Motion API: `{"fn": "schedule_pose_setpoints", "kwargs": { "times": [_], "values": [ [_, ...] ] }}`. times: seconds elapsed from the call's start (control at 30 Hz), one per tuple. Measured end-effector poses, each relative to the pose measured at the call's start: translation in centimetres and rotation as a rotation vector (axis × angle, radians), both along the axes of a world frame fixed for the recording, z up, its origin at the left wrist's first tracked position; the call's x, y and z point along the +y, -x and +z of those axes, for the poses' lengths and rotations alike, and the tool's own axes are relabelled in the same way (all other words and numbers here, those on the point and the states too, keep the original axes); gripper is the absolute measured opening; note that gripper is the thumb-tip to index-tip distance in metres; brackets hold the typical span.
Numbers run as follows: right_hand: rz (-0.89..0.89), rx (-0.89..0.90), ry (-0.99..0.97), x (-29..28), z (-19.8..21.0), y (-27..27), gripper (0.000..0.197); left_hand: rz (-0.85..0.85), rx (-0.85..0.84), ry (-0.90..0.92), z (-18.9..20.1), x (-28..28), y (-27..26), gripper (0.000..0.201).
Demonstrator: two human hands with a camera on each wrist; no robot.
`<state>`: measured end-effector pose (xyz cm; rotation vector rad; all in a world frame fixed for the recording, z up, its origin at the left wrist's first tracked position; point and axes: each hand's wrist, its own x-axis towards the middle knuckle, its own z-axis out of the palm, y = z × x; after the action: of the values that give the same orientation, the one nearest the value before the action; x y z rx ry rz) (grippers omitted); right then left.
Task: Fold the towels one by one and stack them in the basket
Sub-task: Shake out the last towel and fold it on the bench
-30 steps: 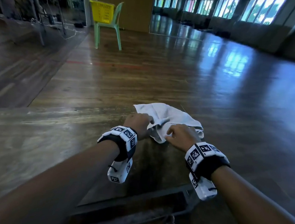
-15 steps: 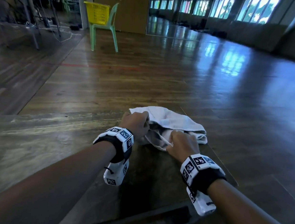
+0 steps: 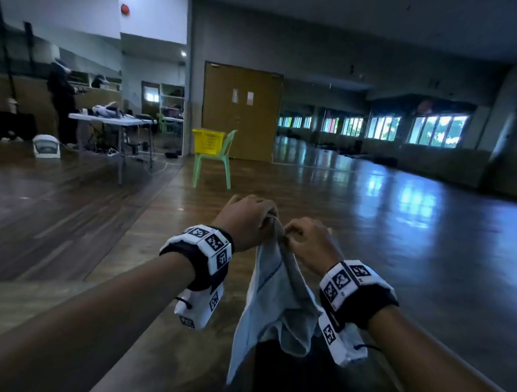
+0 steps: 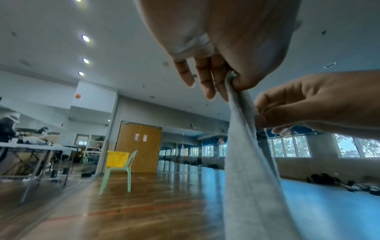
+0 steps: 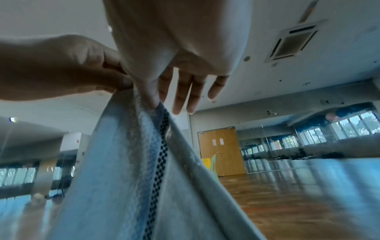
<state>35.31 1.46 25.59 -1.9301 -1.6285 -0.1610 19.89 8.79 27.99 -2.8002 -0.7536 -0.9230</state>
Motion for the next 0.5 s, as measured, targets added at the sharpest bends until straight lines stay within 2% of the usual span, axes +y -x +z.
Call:
{"fn": "schedule_pose_setpoints", "kwargs": {
  "times": [0.03, 0.13, 0.2, 0.23, 0.33, 0.43, 0.5],
  "values": [
    [0.04, 0.07, -0.016, -0.4, 1.3, 0.6, 0.003, 0.005, -0.012, -0.011, 1.2, -0.4, 0.9, 0.017],
    [0.162, 0.25, -0.074, -2.2, 5.6, 3.3, 0.008, 0.064, -0.075, -0.02, 4.9, -2.6, 4.0, 0.016],
    [0.26, 0.305, -0.075, -3.5, 8.2, 5.4, 0.005, 0.137, -0.111, -0.009, 6.8, -4.0, 6.0, 0.017],
    [0.308, 0.315, -0.055, -4.1, 9.5, 6.4, 0.005, 0.161, -0.138, 0.003, 7.5, -4.4, 6.9, 0.018],
    [0.397, 0.275, 0.009, -5.5, 12.6, 9.2, 0.02, 0.147, -0.214, 0.042, 9.1, -5.5, 9.8, 0.017],
    [0.41, 0.197, -0.088, -6.4, 14.8, 11.6, 0.023, 0.11, -0.3, 0.112, 9.6, -6.7, 12.2, 0.014],
    [0.395, 0.194, -0.162, -6.9, 15.9, 12.8, 0.022, 0.102, -0.34, 0.215, 9.6, -7.3, 13.7, 0.022]
  ]
}}
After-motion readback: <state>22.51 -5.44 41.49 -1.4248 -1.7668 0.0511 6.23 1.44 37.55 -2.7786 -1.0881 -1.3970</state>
